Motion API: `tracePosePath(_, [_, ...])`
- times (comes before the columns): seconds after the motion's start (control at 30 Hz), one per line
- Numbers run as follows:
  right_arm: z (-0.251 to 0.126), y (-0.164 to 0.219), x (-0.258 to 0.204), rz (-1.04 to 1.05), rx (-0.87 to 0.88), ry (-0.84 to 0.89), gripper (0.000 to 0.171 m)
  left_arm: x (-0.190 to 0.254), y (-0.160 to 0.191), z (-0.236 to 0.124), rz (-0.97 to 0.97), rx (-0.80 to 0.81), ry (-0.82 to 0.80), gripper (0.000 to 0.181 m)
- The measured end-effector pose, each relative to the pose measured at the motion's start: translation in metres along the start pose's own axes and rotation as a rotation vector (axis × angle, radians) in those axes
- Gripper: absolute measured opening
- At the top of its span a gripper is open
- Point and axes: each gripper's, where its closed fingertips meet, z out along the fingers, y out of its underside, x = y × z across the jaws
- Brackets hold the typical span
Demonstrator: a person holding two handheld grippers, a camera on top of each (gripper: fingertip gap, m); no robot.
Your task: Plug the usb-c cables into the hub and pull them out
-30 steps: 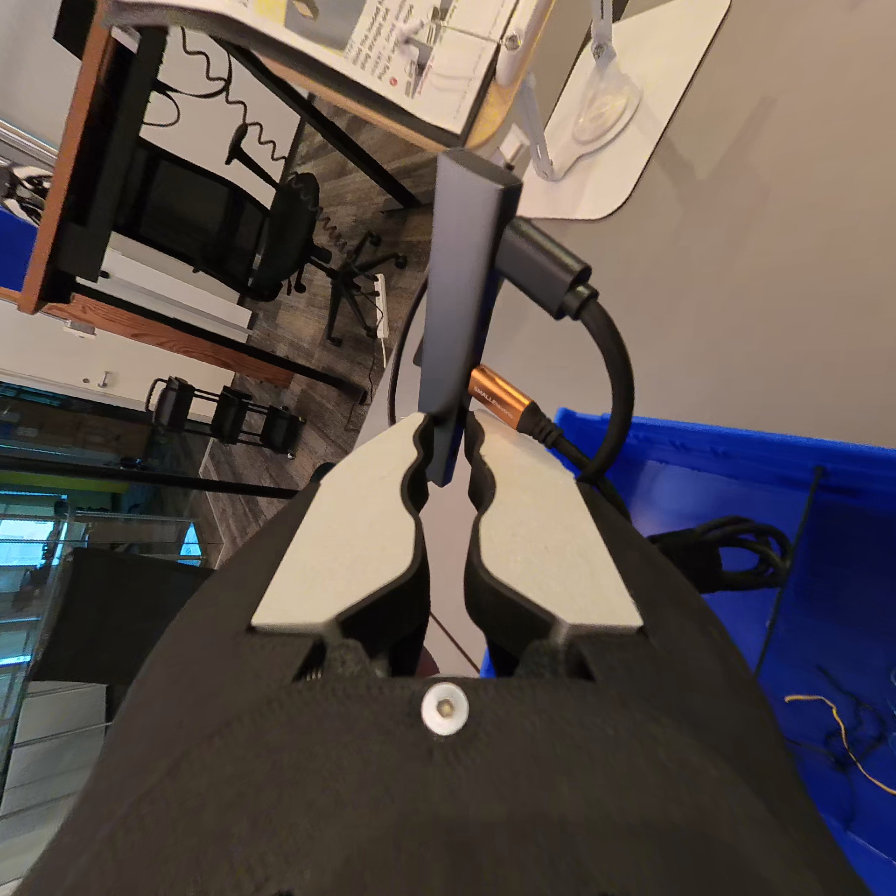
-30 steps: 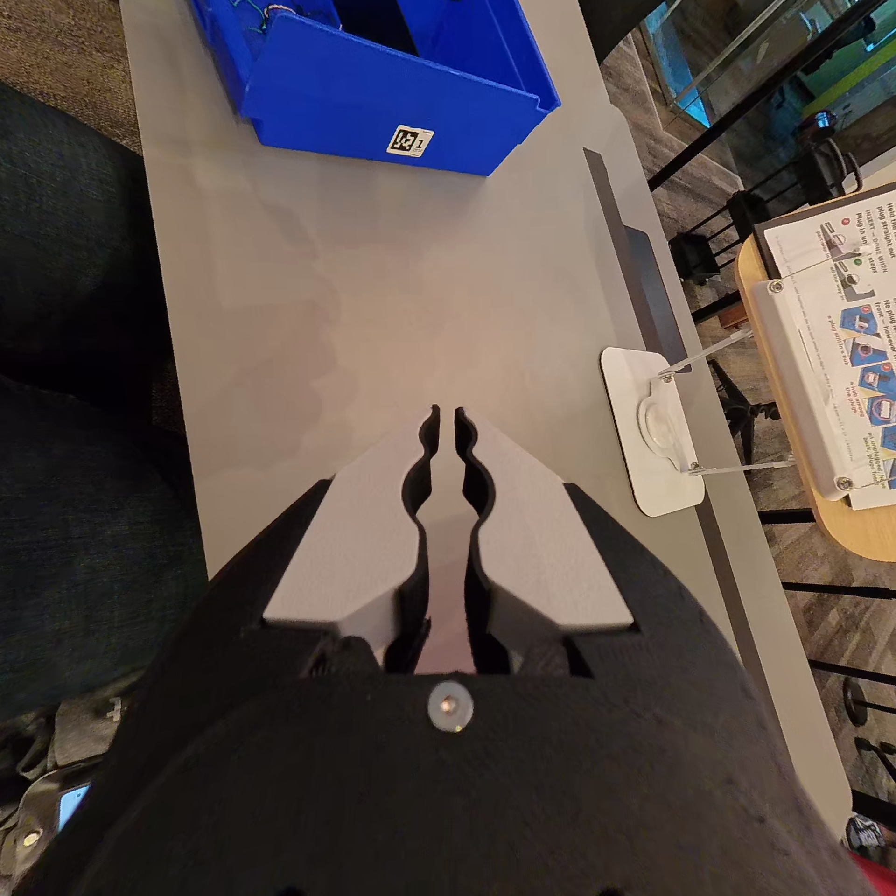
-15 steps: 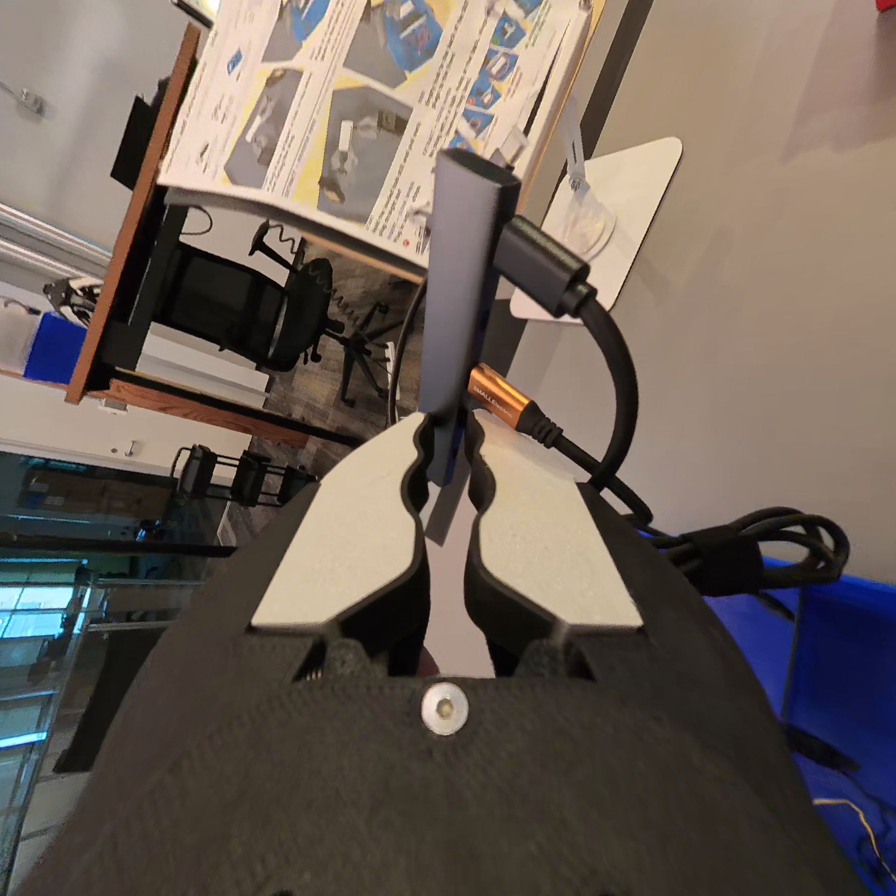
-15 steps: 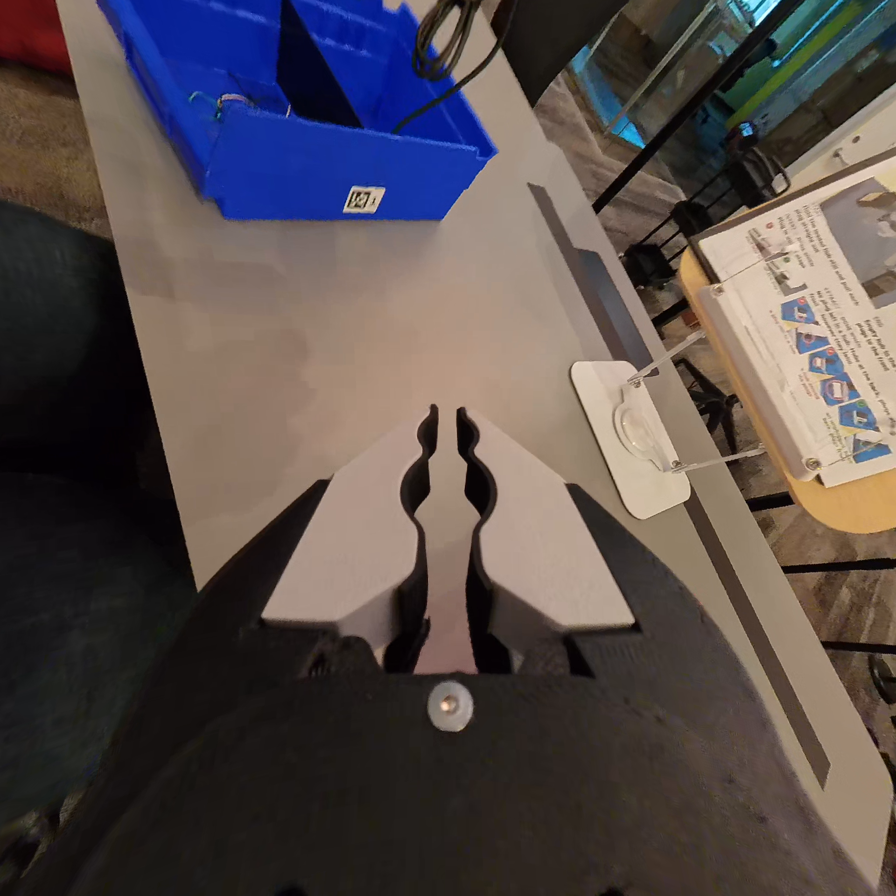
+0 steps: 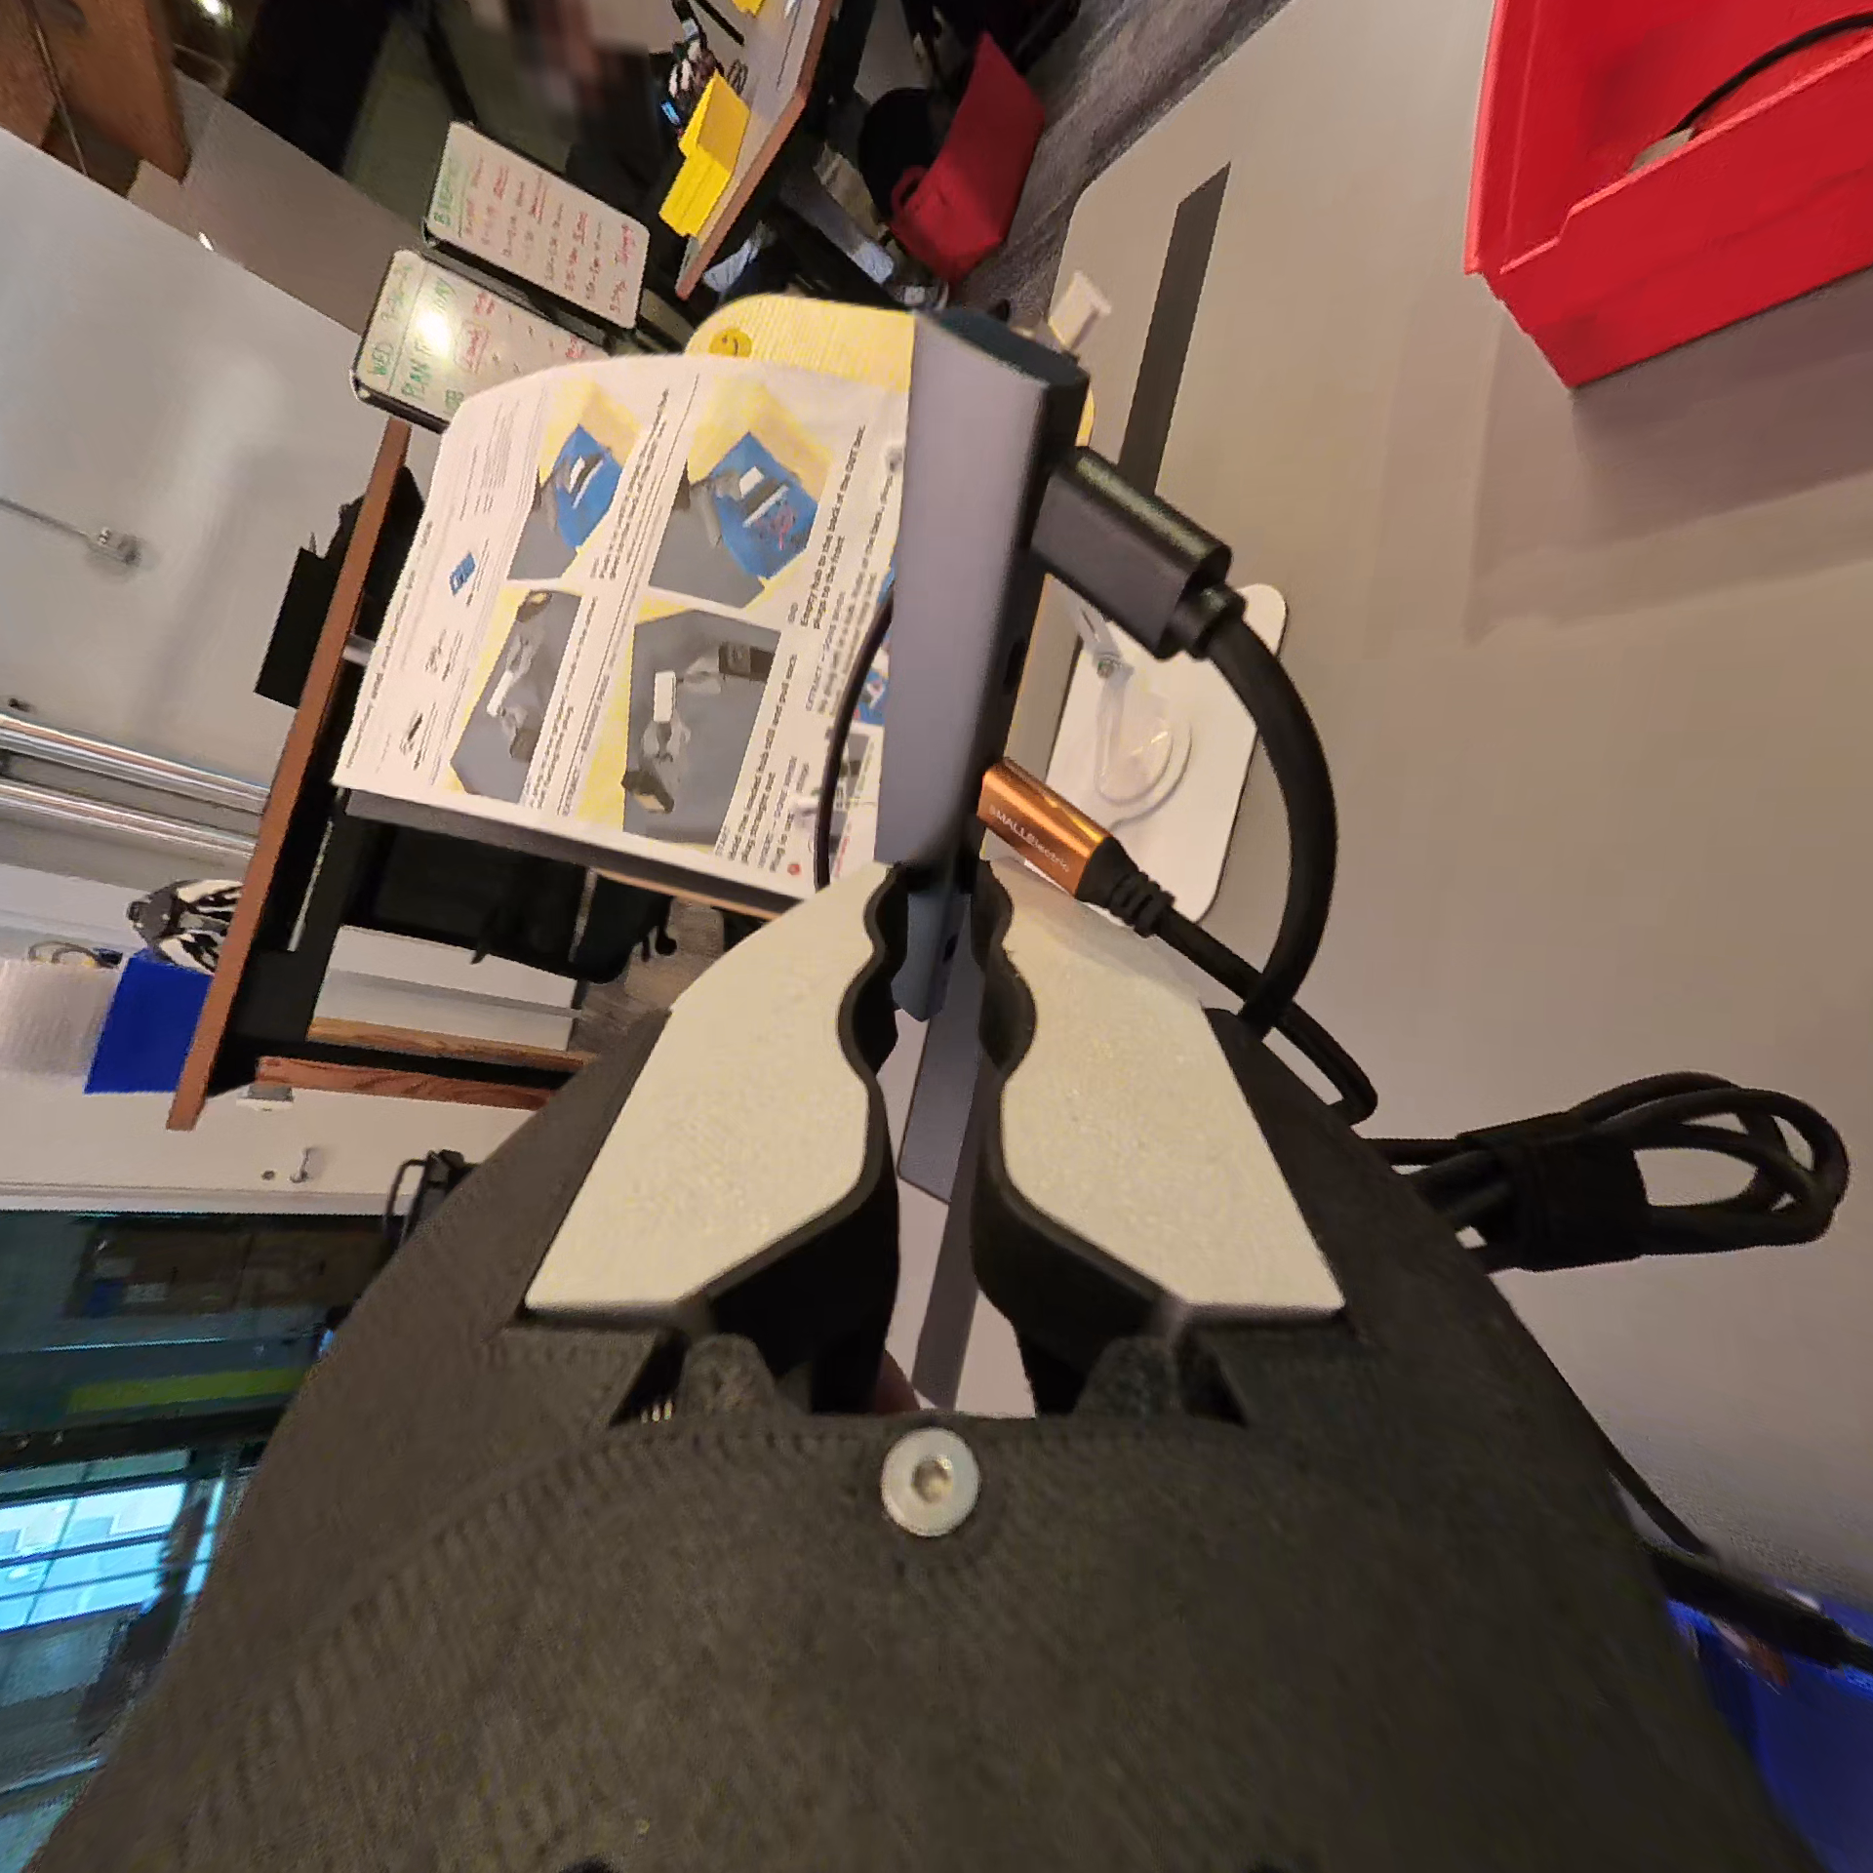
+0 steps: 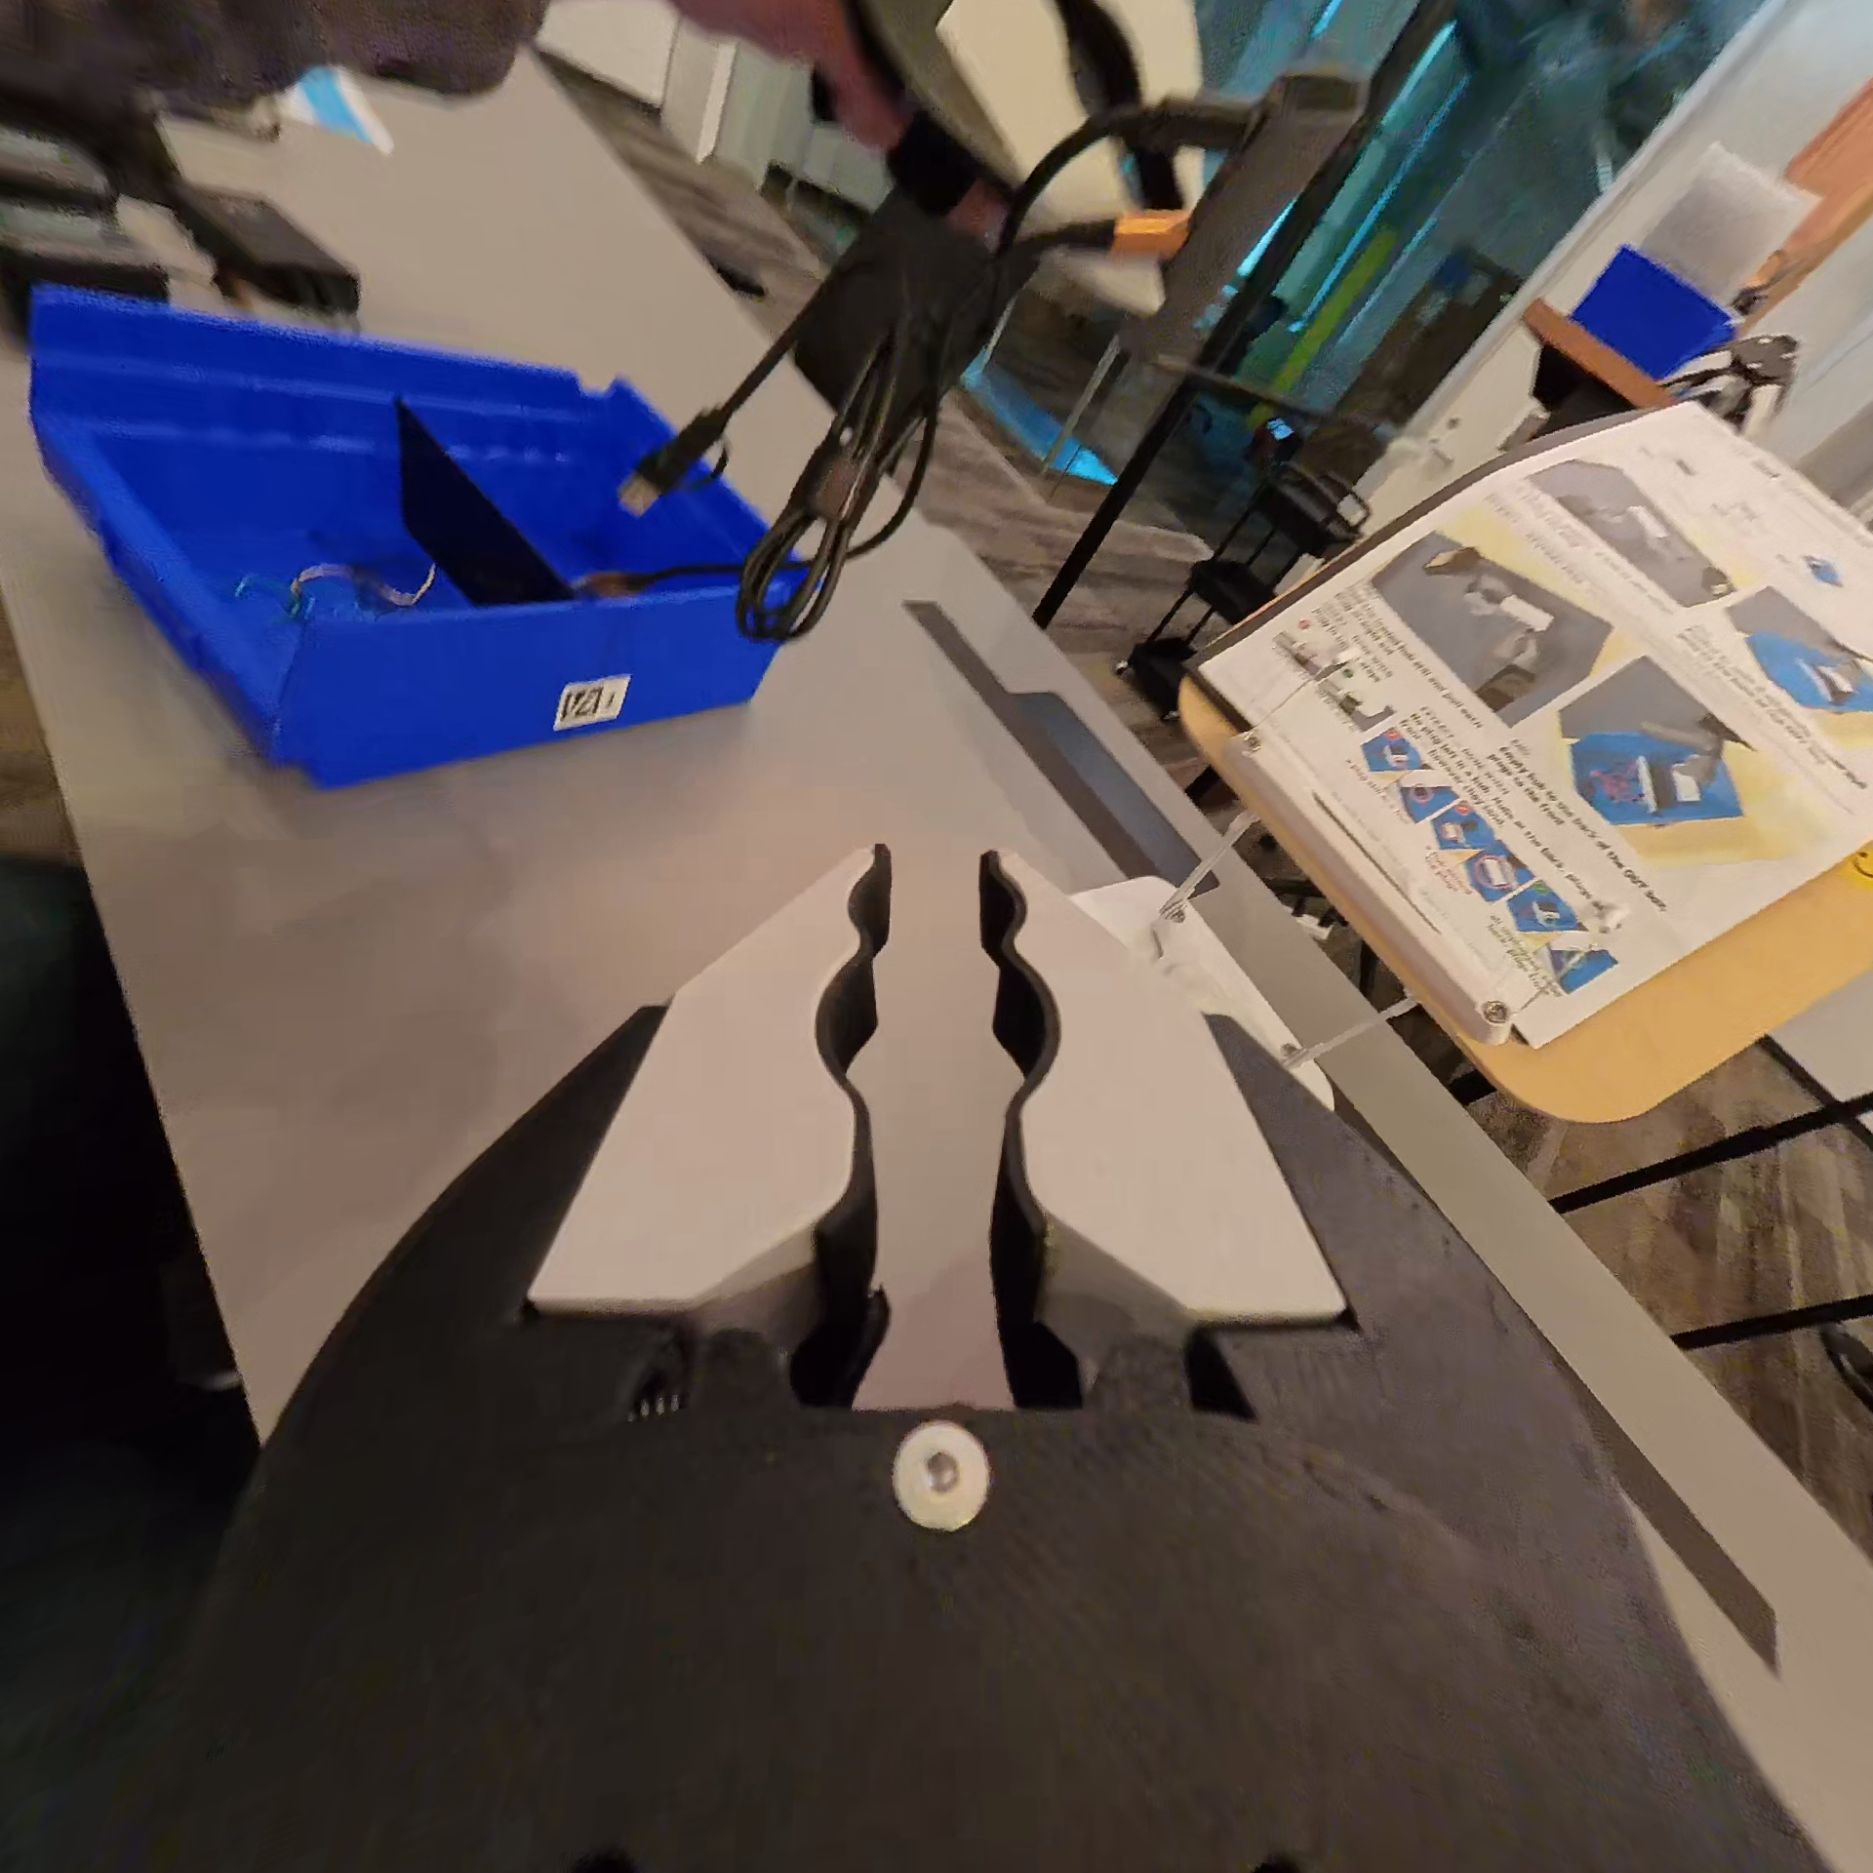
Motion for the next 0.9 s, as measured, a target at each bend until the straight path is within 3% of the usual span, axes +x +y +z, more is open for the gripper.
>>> tracePosePath(0.2, [0.010,-0.033,0.033,0.241,0.168,0.065,0.023,0.013,-0.034,0.022,0.022,0.022,-0.075,0.012])
tracePosePath(0.47, [0.039,-0.043,0.064,0.643,0.342,-0.015,0.028,0.046,-0.062,0.051,0.048,0.022,-0.208,0.012])
tracePosePath(0.57, [0.049,-0.035,0.068,0.713,0.345,-0.031,0.026,0.059,-0.064,0.058,0.056,0.012,-0.256,0.012])
tracePosePath(0.67, [0.054,-0.030,0.068,0.737,0.354,-0.043,0.010,0.069,-0.060,0.063,0.090,-0.020,-0.294,0.012])
tracePosePath(0.9, [0.062,-0.019,0.061,0.756,0.360,-0.088,0.008,0.077,-0.046,0.062,0.074,-0.040,-0.345,0.012])
